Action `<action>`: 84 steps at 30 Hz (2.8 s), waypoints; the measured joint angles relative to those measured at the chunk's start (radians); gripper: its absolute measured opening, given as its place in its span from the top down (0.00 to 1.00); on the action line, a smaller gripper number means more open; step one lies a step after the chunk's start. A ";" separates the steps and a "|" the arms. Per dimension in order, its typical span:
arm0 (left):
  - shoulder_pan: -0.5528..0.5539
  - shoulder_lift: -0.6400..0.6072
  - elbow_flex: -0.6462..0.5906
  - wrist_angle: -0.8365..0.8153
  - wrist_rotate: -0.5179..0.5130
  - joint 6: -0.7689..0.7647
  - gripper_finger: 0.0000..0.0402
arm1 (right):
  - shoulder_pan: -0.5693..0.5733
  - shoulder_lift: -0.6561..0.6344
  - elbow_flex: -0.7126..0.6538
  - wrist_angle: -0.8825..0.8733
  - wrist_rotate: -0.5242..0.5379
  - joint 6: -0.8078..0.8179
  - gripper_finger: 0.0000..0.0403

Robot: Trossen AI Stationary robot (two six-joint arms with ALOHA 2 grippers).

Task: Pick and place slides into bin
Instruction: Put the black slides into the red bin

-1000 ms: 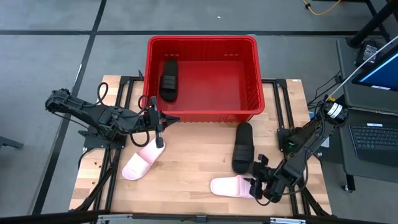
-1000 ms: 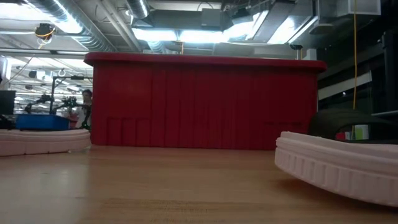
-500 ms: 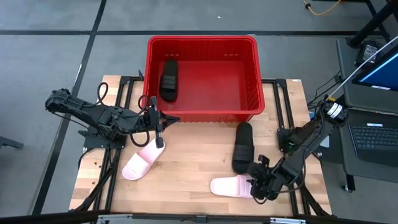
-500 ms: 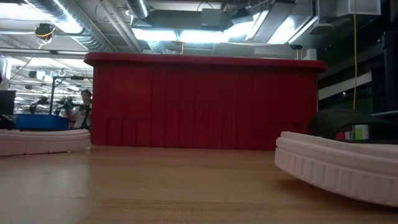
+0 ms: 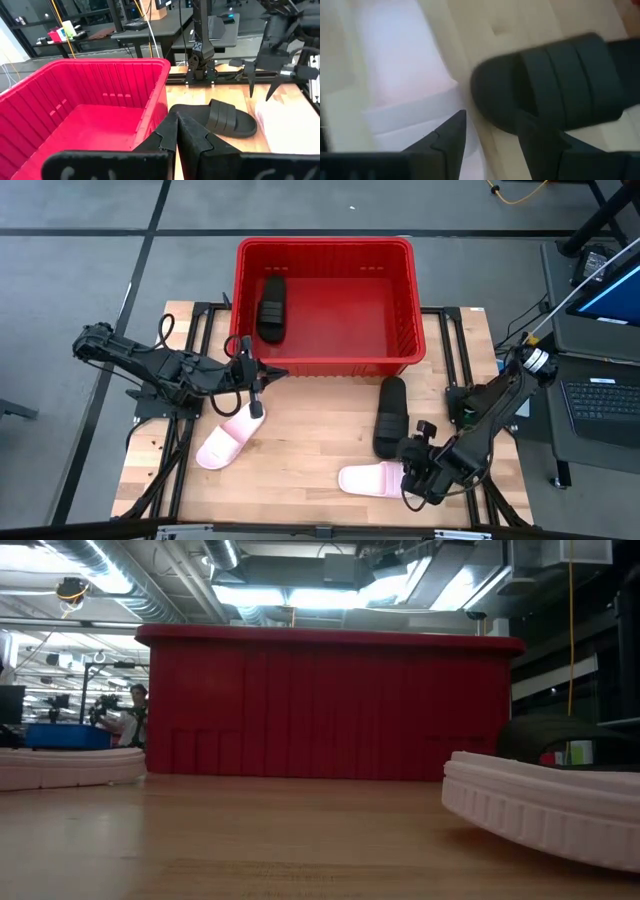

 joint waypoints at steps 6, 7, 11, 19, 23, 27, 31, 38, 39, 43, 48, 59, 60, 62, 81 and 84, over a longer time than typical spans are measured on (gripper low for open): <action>0.000 0.000 0.000 -0.020 0.000 0.000 0.99 | 0.003 0.168 0.117 -0.107 -0.099 0.040 0.57; 0.000 0.000 0.000 -0.024 0.000 0.000 0.99 | 0.008 0.203 0.164 -0.154 -0.096 0.040 0.57; 0.000 0.000 0.000 -0.025 0.000 0.036 0.98 | 0.036 0.323 0.333 -0.324 -0.011 0.077 0.57; 0.000 0.000 0.000 -0.025 0.003 0.071 0.99 | 0.051 0.422 0.393 -0.240 -0.008 0.188 0.57; -0.001 0.000 0.000 -0.025 0.003 0.071 0.99 | 0.030 0.427 0.393 -0.211 -0.005 0.164 0.57; -0.001 0.000 0.000 -0.025 0.003 0.070 0.99 | 0.004 0.427 0.393 -0.209 -0.003 0.173 0.57; -0.001 0.000 0.000 -0.026 0.003 0.068 0.99 | -0.014 0.427 0.393 -0.209 -0.002 0.170 0.57; -0.001 0.000 0.000 -0.028 0.003 0.070 0.98 | -0.019 0.427 0.393 -0.221 -0.040 0.194 0.57; -0.001 0.000 0.000 -0.028 0.003 0.070 0.98 | -0.019 0.426 0.395 -0.224 -0.056 0.197 0.57; -0.001 0.000 0.000 -0.028 0.003 0.069 0.98 | -0.019 0.426 0.440 -0.282 -0.127 0.202 0.57; -0.001 0.000 0.000 -0.028 0.004 0.068 0.99 | -0.006 0.425 0.493 -0.375 -0.126 0.251 0.57; -0.001 0.000 0.000 -0.049 0.004 0.025 0.99 | 0.010 0.425 0.469 -0.395 -0.103 0.245 0.57; -0.001 0.000 0.000 -0.059 0.004 0.020 0.99 | 0.013 0.425 0.465 -0.403 -0.084 0.243 0.57; -0.001 0.000 0.000 -0.074 0.004 0.016 1.00 | 0.023 0.425 0.459 -0.423 -0.044 0.241 0.57; -0.001 0.000 0.000 -0.085 0.004 0.009 0.99 | 0.039 0.425 0.290 -0.428 0.094 0.404 0.57; -0.001 0.000 0.000 -0.084 0.004 0.009 0.98 | 0.039 0.425 0.269 -0.423 0.116 0.406 0.57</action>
